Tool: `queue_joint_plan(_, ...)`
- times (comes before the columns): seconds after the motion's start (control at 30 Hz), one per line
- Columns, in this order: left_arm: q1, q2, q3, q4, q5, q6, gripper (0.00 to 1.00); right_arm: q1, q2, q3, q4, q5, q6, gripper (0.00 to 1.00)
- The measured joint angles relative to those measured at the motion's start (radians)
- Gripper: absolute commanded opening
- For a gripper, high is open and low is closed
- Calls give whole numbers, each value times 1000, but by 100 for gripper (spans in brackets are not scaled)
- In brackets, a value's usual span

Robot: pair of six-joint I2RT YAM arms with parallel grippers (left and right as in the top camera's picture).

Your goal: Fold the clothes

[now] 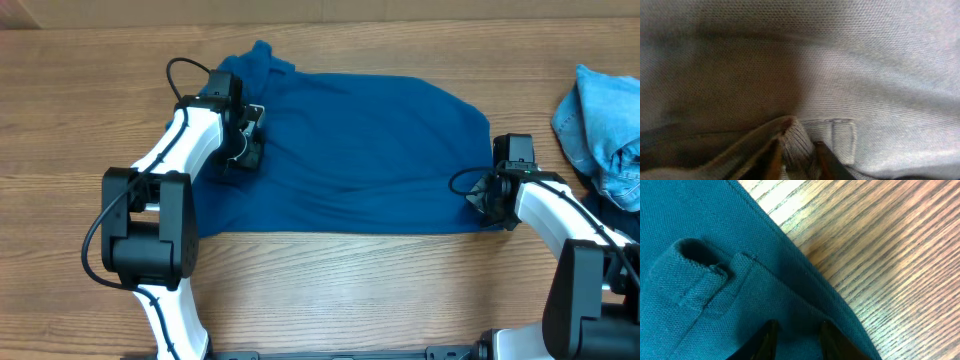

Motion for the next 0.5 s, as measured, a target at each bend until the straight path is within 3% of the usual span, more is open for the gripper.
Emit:
queue_joint_plan(0.1, 0, 0, 1, 1, 0, -11, 6, 0, 0, 0, 0, 0, 0, 33)
queue_joint_plan(0.3, -11, 7, 51, 10, 1, -54, 4, 0, 0, 0, 0, 0, 0, 33)
queue_joint_plan(0.47, -55, 13, 180, 10, 2, -73, 8, 0, 0, 0, 0, 0, 0, 33)
queue_joint_plan(0.5, -68, 13, 200, 15, 2, -73, 13, 0, 0, 0, 0, 0, 0, 33)
